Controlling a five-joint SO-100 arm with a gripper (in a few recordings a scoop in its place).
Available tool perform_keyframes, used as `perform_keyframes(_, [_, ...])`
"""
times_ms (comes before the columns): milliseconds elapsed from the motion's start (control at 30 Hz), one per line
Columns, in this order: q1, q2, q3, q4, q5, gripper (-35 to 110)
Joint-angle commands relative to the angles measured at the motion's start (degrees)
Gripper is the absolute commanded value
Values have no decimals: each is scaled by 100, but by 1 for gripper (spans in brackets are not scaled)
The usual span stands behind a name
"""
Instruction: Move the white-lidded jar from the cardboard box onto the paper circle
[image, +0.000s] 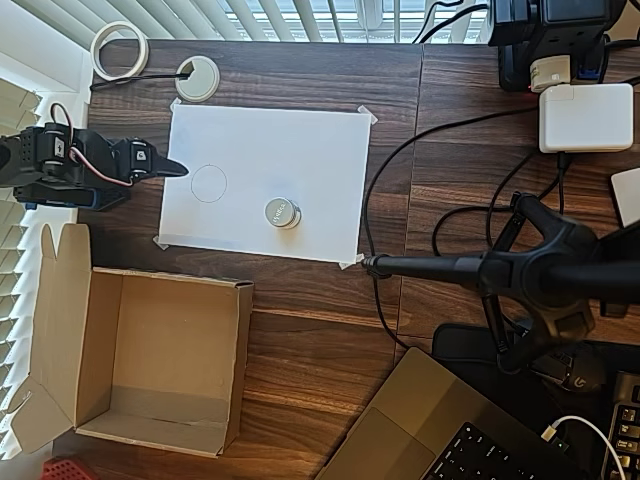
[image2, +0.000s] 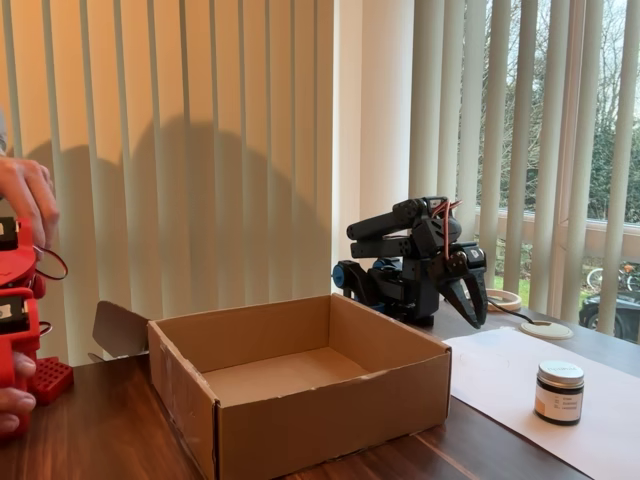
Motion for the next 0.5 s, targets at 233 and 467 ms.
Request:
perform_keyframes(233, [-35, 360, -79, 185, -88, 0])
perform_keyframes(467, [-35, 360, -79, 185, -88, 0])
